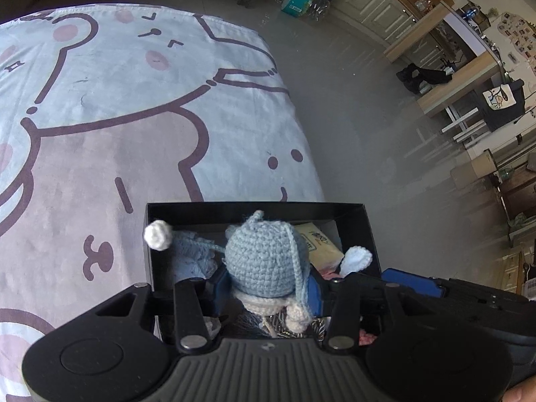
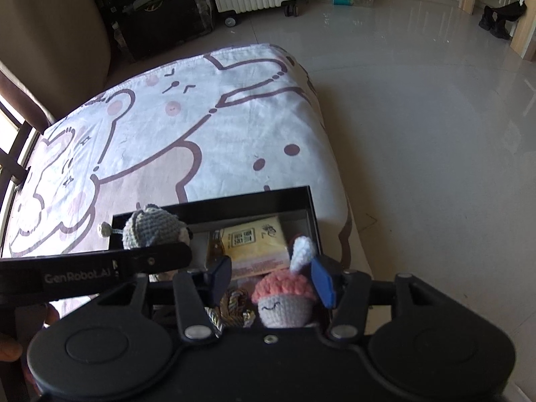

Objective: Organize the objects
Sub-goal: 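Lower the grey mouse and tissue pack into the black box, then open both grippers to release the mouse and tissue pack in the box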

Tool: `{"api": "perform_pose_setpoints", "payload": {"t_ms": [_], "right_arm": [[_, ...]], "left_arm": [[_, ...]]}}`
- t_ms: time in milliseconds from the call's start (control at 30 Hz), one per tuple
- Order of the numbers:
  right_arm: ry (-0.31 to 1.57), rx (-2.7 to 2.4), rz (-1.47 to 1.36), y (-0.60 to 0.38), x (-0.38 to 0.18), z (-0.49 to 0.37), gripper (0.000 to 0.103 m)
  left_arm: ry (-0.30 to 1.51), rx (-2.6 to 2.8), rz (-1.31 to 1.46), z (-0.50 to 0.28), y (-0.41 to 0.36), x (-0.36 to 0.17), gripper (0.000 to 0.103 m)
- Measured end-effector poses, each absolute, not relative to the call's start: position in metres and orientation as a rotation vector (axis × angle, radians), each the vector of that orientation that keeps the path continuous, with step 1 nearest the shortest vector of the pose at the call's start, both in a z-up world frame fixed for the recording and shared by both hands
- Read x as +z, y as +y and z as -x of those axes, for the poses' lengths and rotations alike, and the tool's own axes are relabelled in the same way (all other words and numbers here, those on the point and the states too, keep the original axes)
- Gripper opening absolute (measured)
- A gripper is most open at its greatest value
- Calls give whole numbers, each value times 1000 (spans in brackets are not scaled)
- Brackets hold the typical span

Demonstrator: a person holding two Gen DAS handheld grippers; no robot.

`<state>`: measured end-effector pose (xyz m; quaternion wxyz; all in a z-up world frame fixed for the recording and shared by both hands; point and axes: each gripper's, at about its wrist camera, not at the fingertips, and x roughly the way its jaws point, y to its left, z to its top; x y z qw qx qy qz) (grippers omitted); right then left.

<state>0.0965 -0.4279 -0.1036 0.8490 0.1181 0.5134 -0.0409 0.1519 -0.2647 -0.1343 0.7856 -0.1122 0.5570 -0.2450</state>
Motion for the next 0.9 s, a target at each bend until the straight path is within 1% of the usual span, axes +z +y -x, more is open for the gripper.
{"api": "perform_pose_setpoints", "payload": {"t_ms": [67,167,467,567,700,900], "right_arm": [[1095,-92,-264,-430,-107,-94,55],[1095,-109,-269,-433,-107,-92,54],[1073,-146,-318,-437,-99,-86,54],[1055,-154,-327,-435,-96,-86,54],[1036,-140,-352,-430,-93,-88,53],[1049,-130,-344,-417,-92,-94,52]], "left_arm": [[1204,-513,244,-153,-263,-136,63],[1188,-502,255,-154,-259,-131,65],[1161,-479,232,-151,-248,-115,65],[1144,-461,249,-151,-240,-109,64],[1113,-440,229,-152,-232,-101,64],[1095,-432,188,-151,-222,-92,64]]}}
